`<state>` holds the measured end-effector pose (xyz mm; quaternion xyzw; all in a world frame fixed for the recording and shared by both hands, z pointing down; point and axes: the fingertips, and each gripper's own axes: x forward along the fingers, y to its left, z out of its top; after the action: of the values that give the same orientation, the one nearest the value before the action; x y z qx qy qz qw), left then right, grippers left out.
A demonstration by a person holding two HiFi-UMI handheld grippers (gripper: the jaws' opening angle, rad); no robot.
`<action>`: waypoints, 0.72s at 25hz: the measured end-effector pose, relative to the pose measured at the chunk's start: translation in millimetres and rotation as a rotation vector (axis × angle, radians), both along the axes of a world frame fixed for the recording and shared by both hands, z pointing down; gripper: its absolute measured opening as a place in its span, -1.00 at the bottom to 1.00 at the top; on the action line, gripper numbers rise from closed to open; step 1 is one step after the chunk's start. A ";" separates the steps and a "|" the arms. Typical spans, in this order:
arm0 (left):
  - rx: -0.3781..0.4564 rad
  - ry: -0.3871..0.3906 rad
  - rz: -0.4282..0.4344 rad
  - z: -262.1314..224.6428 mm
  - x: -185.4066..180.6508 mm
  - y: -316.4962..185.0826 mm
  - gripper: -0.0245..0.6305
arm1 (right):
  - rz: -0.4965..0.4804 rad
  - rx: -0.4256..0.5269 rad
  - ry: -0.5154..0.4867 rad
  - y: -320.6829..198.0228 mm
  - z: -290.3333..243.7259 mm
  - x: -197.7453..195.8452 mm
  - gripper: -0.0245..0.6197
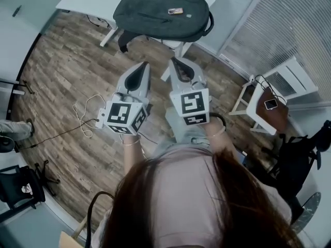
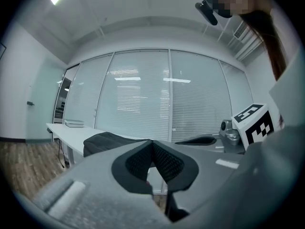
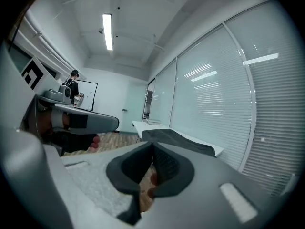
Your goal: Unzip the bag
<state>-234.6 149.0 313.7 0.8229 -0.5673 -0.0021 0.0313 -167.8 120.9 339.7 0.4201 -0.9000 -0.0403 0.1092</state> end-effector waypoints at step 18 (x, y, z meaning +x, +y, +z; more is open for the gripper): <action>-0.055 -0.016 0.024 33.2 -27.5 -92.9 -0.90 | 0.031 -0.114 0.044 -83.4 56.1 -35.0 -0.81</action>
<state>-262.2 56.1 346.8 0.8285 -0.5575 0.0202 0.0492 -202.8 37.5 395.8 0.4261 -0.8916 0.0037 0.1532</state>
